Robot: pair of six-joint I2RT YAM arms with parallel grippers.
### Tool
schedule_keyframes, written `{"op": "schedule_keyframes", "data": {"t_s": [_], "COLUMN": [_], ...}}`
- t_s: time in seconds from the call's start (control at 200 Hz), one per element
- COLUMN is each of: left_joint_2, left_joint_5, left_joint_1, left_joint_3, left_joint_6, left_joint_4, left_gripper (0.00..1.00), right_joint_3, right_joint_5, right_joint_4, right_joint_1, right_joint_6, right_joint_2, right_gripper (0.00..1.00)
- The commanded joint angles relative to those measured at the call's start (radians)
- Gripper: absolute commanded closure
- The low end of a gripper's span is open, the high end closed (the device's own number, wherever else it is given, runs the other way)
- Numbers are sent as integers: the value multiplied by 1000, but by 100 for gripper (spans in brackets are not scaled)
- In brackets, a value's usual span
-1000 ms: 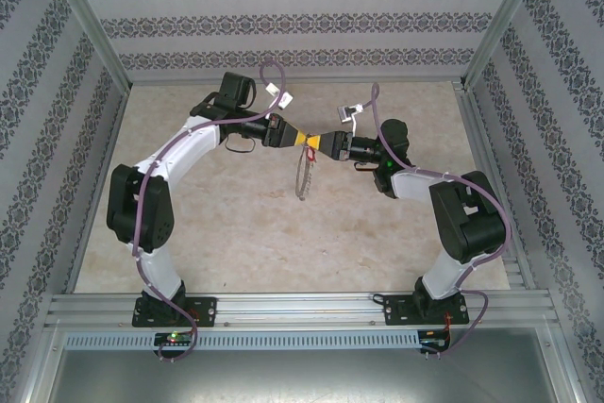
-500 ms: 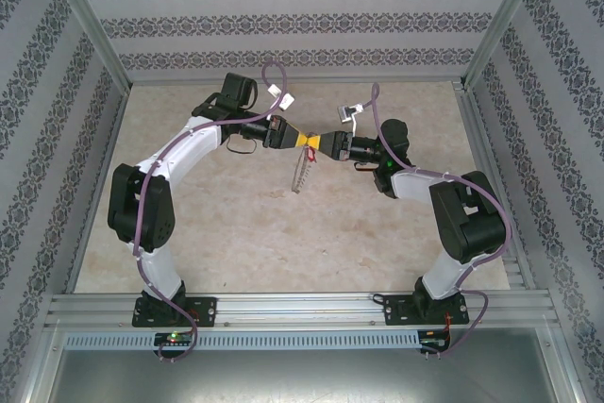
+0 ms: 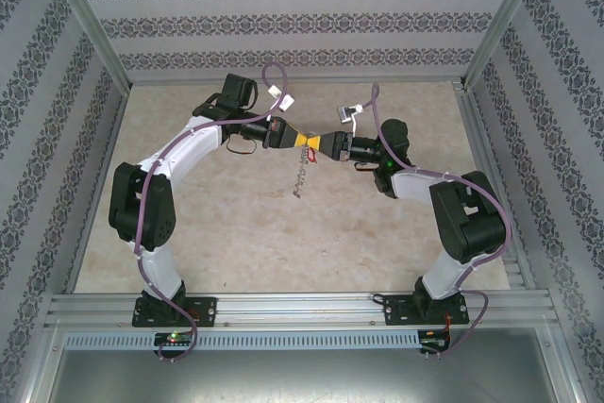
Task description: Put the keys on the keyring
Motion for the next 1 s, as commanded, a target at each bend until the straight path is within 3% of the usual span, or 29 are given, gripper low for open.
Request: {"op": "schedule_keyframes", "data": {"t_s": [0.0, 0.055, 0.115, 0.315, 0.505, 0.625, 0.729, 0.994], "left_joint_2": [-4, -12, -21, -52, -79, -89, -94, -107], "left_joint_5": [61, 59, 53, 30, 34, 46, 56, 78], "left_joint_1": [-18, -18, -19, -19, -18, -19, -18, -19], "left_joint_3": [4, -5, -11, -29, -39, -42, -44, -50], "left_joint_6": [18, 6, -8, -57, -76, -82, -89, -87], "left_joint_4": [-3, 19, 39, 108, 142, 152, 160, 157], "left_gripper": [100, 100, 100, 100, 100, 100, 100, 100], "right_joint_3": [4, -7, -25, -113, -204, -230, -228, -220], "right_joint_5": [10, 15, 20, 54, 139, 178, 182, 174], "right_joint_4": [54, 56, 55, 52, 12, 19, 23, 13], "right_joint_1": [1, -7, -19, -66, -80, -73, -53, 10], "right_joint_6": [-3, -3, -4, -17, -83, -111, -129, -193], "right_joint_2": [-27, -39, -58, -154, -226, -223, -209, -206], "right_gripper": [82, 65, 55, 43, 41, 46, 52, 49]}}
